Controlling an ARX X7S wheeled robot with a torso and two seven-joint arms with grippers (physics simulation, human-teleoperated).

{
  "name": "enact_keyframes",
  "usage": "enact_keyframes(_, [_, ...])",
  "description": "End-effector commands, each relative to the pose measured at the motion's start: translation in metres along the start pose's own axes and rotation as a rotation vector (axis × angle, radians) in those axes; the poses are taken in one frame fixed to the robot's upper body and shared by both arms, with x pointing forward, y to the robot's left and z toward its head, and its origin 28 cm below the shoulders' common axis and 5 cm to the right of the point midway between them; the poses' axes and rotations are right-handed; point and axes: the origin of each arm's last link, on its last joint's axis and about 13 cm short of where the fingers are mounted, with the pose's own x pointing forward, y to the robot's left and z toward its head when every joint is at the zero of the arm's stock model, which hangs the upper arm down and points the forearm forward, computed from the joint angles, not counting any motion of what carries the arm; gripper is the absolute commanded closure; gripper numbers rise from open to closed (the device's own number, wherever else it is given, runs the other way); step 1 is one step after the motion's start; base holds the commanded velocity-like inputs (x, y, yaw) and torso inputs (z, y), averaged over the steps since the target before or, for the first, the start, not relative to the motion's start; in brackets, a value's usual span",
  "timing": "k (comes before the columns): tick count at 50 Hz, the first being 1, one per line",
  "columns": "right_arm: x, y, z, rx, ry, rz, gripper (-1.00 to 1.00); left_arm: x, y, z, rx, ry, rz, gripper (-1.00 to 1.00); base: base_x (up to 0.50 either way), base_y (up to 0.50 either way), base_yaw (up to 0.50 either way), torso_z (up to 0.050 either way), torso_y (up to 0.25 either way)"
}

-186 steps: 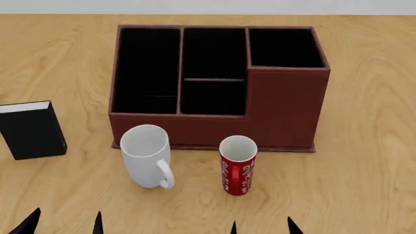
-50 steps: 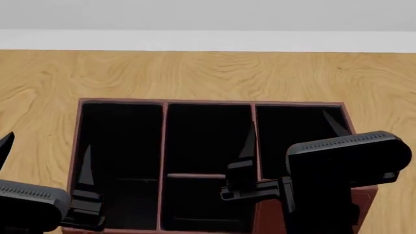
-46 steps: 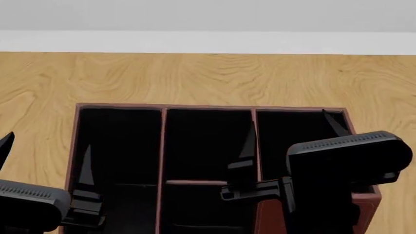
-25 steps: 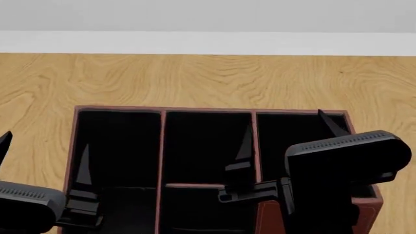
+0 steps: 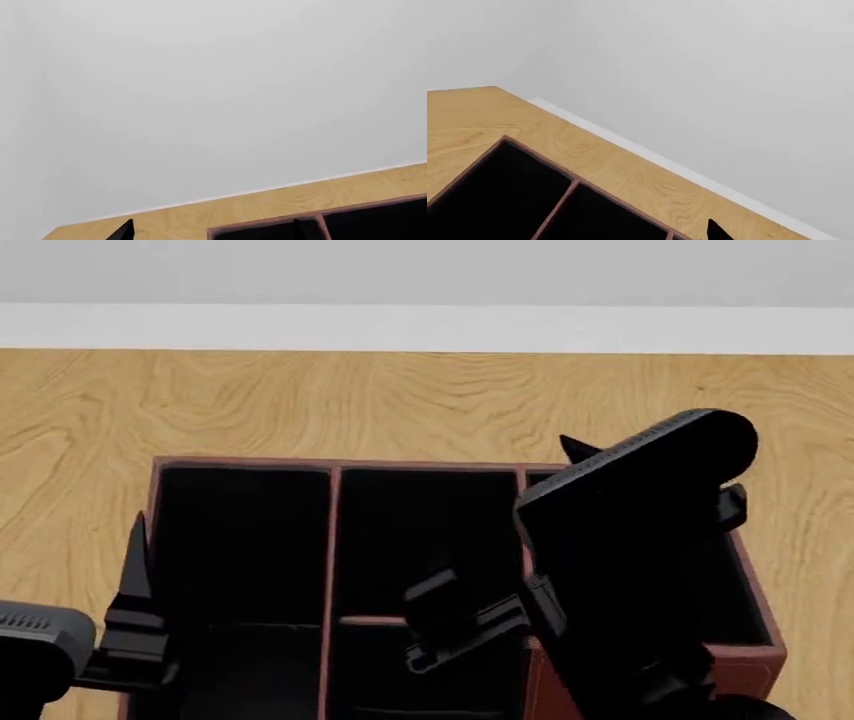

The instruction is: Pick up the white mug and place it to the right of the caddy.

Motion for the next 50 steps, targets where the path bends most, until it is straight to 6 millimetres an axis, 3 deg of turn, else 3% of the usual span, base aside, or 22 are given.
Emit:
enact_keyframes(1, [0.000,-0.012,0.021,-0.063,0.078,0.135,-1.00,0.000,0.004,0.005,0.015,-0.006,0.026,-1.00,0.00,0.00,0.00,0.000,0.000])
enact_keyframes(29, [-0.010,-0.011,0.047,-0.173,0.260,0.354,-1.00,0.003,0.009,0.012,0.028,-0.010,0.056,-1.00,0.00,0.00,0.00,0.000,0.000])
enact_keyframes(50, [-0.021,0.007,0.039,-0.140,0.389,0.528,-1.00,0.005,0.011,0.010,0.023,-0.013,0.067,-1.00,0.00,0.00,0.00,0.000,0.000])
